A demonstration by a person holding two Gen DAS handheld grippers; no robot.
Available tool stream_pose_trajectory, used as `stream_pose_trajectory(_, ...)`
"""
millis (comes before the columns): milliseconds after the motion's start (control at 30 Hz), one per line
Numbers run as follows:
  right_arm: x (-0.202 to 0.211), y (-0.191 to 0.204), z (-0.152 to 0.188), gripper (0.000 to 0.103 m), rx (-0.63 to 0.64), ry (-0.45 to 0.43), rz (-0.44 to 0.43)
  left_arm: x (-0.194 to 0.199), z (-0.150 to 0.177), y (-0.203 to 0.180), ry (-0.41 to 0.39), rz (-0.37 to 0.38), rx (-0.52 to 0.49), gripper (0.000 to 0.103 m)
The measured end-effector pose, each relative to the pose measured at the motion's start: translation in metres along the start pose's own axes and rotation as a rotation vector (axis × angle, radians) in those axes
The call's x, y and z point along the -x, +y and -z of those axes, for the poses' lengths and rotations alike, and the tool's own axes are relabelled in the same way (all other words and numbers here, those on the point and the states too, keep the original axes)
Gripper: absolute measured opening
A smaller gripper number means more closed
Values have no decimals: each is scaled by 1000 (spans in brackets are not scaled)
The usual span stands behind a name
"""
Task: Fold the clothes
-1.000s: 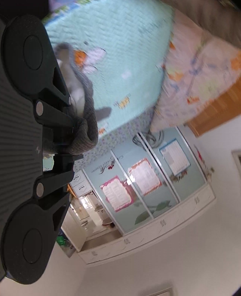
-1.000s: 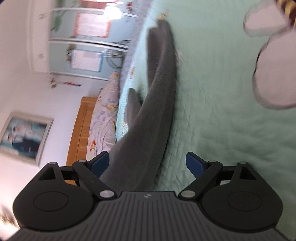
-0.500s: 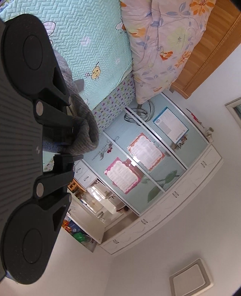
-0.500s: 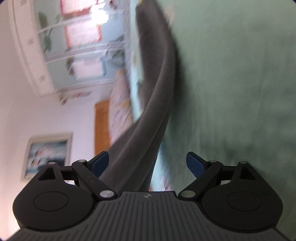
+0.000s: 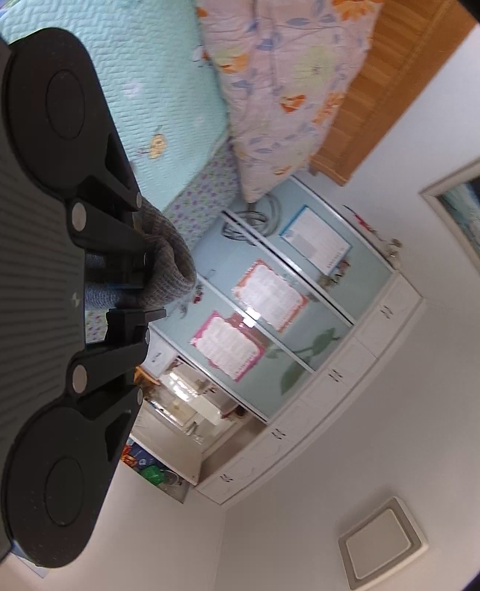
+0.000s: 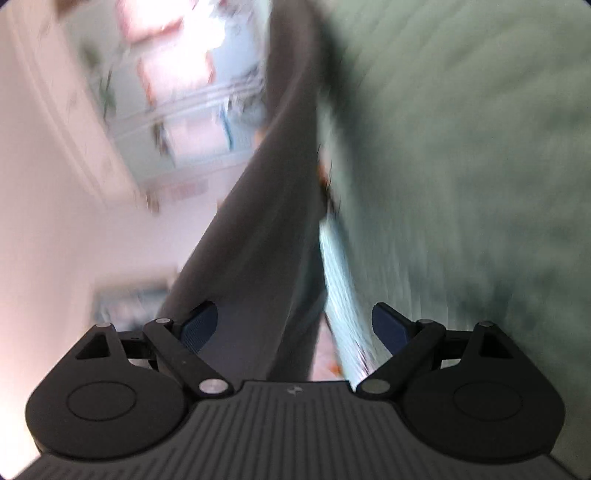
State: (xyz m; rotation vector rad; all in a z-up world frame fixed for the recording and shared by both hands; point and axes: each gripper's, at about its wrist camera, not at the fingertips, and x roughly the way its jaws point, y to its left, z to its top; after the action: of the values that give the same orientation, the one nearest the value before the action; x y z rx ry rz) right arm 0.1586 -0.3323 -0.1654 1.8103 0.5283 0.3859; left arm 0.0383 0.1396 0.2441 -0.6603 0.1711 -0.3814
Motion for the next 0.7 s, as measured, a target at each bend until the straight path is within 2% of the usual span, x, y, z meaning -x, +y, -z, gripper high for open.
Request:
stream_pose_trajectory(67,-2,-2,-10,91,-59,-14,-9,6,-5,-3,-9,0,-8,9)
stream_pose_trajectory(167,-13,7,-13,91,-54,-11,16,12,-6,1,-11,-22,3,9)
stream_pose_trajectory(300,-5,10,0,93,-65,-20,-36,16,-5,10,5,-46,15,9)
stream_pose_trajectory(333,2,8,1,97,-64,-48,-30,16,-5,12,12,-47,15,9)
stream_pose_trajectory(400,7,2,-2,97,-74,-69,-15,17,-4,16,26,-51,15,9)
stream_pose_trajectory(600,-41,16,0,97,19,-22,91,24,-8,11,21,-31,-15,9)
stream_pose_trajectory(633,-48,19,0,96,30,-25,101,26,-10,10,14,-30,-19,9)
stream_pose_trajectory(700,-58,24,-7,77,65,-24,97,32,-16,13,-9,-50,-23,9)
